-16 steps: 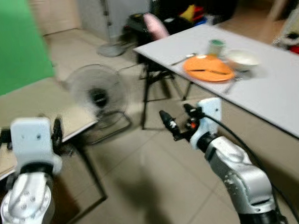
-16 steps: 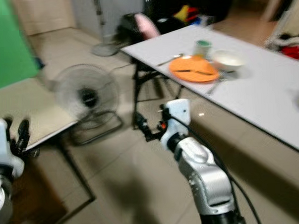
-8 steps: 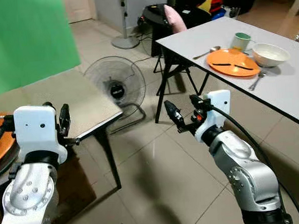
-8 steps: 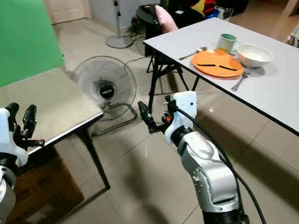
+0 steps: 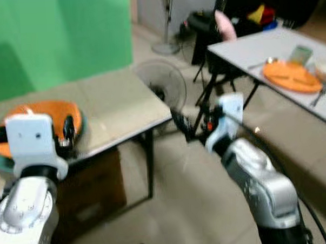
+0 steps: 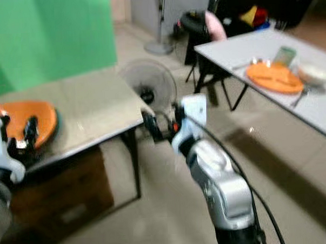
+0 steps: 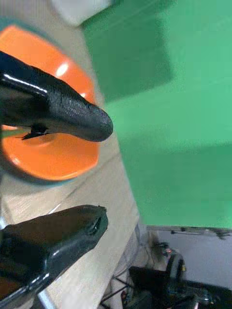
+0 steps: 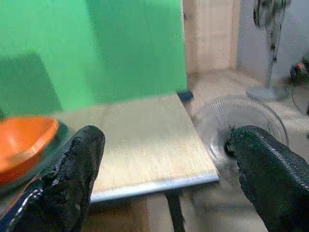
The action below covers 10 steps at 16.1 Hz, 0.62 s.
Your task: Setting the table
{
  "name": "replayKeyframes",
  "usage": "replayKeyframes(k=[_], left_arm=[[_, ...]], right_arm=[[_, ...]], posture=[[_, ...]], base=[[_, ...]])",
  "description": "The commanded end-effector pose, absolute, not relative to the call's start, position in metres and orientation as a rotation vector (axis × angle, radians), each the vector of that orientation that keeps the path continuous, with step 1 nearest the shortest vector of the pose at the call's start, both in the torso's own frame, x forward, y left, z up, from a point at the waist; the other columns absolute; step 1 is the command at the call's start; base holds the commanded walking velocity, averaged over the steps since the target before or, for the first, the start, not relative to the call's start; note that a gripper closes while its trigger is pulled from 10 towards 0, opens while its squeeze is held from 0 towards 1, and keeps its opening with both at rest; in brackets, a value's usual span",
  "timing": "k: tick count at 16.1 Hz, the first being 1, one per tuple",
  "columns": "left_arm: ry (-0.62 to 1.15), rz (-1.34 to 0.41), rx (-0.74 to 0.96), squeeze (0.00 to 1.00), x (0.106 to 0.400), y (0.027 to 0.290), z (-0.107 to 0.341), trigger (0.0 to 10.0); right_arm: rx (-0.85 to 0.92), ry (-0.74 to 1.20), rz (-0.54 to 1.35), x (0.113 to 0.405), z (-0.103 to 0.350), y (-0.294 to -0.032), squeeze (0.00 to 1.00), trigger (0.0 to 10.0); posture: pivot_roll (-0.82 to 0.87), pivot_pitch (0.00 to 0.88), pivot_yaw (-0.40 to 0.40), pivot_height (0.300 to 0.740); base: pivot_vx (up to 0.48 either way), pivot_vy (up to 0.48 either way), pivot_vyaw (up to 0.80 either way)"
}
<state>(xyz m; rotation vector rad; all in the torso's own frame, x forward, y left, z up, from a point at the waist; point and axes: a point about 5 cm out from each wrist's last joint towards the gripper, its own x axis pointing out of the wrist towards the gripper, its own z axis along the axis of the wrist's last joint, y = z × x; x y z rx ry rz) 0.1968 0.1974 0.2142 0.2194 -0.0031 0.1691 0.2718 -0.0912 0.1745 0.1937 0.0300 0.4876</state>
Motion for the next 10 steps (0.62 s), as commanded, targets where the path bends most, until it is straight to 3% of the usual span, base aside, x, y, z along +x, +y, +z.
replayKeyframes(k=[1, 4, 10], left_arm=[[0.003, 0.157, 0.220, 1.00, 0.1966, 0.1949, 0.2151, 10.0], [0.005, 0.161, 0.224, 1.00, 0.1963, 0.1961, 0.2161, 10.0], [0.005, 0.174, 0.198, 1.00, 0.1964, 0.1948, 0.2150, 10.0]], right_arm=[[0.184, 0.061, 0.459, 0.2724, 0.1677, -0.0971, 0.00, 10.0], [0.187, 0.063, 0.462, 0.2725, 0.1677, -0.0952, 0.00, 10.0], [0.210, 0.102, 0.443, 0.2718, 0.1631, -0.0970, 0.00, 10.0]], posture=[[0.07, 0.010, -0.017, 0.740], [0.07, 0.013, -0.017, 0.740], [0.07, 0.017, -0.018, 0.740]], base=[[0.000, 0.334, 0.63], [0.000, 0.337, 0.66], [0.000, 0.054, 0.00]])
